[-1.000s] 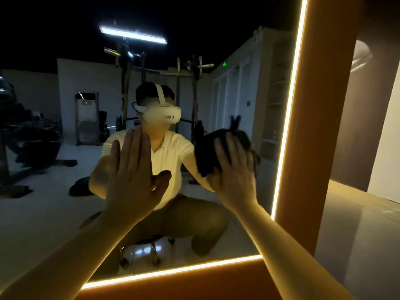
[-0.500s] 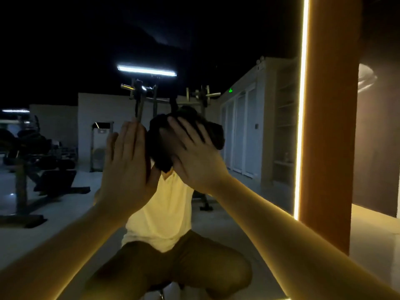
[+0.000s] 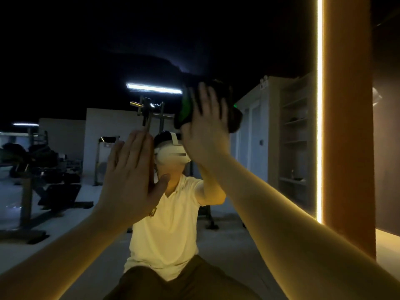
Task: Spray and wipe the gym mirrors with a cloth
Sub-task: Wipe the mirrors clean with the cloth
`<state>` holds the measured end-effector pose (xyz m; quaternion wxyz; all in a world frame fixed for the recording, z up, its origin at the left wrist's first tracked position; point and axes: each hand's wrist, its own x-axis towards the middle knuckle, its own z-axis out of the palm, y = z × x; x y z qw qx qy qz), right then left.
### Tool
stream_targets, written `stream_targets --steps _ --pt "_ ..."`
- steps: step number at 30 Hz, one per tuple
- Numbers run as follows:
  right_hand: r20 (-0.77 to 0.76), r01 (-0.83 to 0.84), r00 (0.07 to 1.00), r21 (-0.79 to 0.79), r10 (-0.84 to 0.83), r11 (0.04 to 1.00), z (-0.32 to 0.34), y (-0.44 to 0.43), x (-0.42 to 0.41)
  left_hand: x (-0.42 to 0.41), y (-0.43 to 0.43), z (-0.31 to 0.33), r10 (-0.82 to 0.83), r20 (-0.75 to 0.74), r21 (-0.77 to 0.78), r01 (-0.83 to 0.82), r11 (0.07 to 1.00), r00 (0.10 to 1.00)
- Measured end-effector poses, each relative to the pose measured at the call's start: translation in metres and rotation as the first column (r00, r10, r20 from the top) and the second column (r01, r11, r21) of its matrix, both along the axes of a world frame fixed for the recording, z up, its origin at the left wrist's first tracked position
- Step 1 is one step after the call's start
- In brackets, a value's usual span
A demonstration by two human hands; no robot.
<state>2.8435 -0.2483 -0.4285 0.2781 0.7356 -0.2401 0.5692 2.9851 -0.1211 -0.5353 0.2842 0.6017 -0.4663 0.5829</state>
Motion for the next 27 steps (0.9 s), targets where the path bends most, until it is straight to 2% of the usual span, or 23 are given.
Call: stream_targets --steps 3,5,7,10,12,15,19,23,27 --pt "-0.285 -0.039 0.958 -0.198 -0.020 0.979 -0.003 0.021 0.026 0.004 0.010 0.011 0.008 -0.072 -0.069 -0.013 0.998 0.997" --pt "-0.340 -0.071 0.940 -0.222 -0.009 0.972 -0.001 0.013 0.013 0.007 0.010 0.015 0.034 -0.065 -0.033 -0.037 0.999 0.997" --pt "-0.250 -0.043 0.968 -0.131 0.009 0.991 0.000 -0.009 -0.014 0.008 0.008 0.014 0.051 -0.054 0.002 -0.051 0.999 0.997" --pt "0.009 0.023 1.000 0.084 -0.024 0.996 -0.016 -0.053 -0.067 0.006 0.003 0.010 0.089 -0.078 0.017 -0.088 0.996 0.993" --pt "0.156 0.011 0.987 0.154 -0.035 0.988 -0.036 -0.070 -0.094 0.000 -0.001 0.005 0.081 -0.099 0.007 -0.081 0.997 0.992" --pt "0.209 -0.035 0.978 0.194 -0.007 0.980 -0.065 -0.067 -0.100 -0.020 -0.012 -0.013 0.003 -0.122 0.016 -0.001 1.000 0.992" --pt "0.004 -0.041 0.999 0.127 0.041 0.991 -0.106 -0.044 -0.083 -0.051 -0.025 -0.044 -0.061 -0.110 0.100 0.072 0.992 0.992" --pt "-0.194 -0.045 0.980 0.023 0.049 0.999 -0.158 -0.026 -0.078 -0.068 -0.020 -0.066 -0.029 -0.075 0.169 0.041 0.985 0.997" --pt "-0.317 0.015 0.948 0.043 -0.001 0.999 -0.203 -0.015 -0.101 -0.075 -0.017 -0.093 -0.028 -0.084 0.248 0.048 0.968 0.996"
